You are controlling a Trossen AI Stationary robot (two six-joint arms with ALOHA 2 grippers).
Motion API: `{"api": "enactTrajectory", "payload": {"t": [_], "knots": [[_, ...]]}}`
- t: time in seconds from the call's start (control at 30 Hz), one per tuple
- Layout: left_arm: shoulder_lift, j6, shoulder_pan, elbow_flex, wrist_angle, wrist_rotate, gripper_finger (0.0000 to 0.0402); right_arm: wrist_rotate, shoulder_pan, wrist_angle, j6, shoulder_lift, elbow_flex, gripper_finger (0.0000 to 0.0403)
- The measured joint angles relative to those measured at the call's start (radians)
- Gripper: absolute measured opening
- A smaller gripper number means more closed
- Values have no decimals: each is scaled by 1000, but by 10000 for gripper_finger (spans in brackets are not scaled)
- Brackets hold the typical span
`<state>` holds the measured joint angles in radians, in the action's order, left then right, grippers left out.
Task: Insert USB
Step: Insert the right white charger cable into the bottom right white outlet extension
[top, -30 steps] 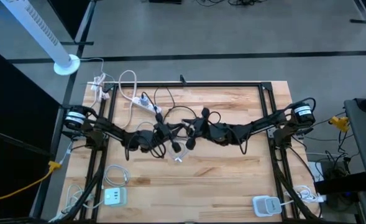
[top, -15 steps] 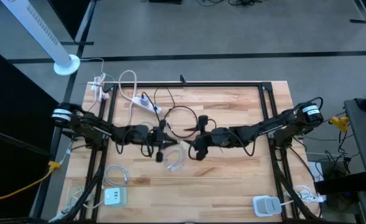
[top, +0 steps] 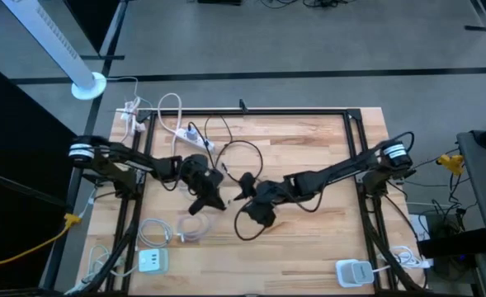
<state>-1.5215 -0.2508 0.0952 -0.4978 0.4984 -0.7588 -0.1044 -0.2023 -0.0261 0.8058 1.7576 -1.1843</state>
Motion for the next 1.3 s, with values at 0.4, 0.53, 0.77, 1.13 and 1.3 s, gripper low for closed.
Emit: {"api": "enactTrajectory", "payload": {"t": [0.4,0.53,0.77,1.13,1.3], "knots": [[-69,-74,-1,-41,-9,-18,0,0,-9,23,299,90,-39,193],[-70,-72,-1,-51,-7,-16,0,8,-5,57,308,106,-39,176],[-70,-72,-4,-52,-18,-67,0,7,6,59,290,107,-38,103],[-70,-50,-5,-51,-25,-43,3,0,6,62,210,105,-38,11],[-69,-35,-5,-51,-24,-35,18,1,6,60,178,105,-37,3]]}}
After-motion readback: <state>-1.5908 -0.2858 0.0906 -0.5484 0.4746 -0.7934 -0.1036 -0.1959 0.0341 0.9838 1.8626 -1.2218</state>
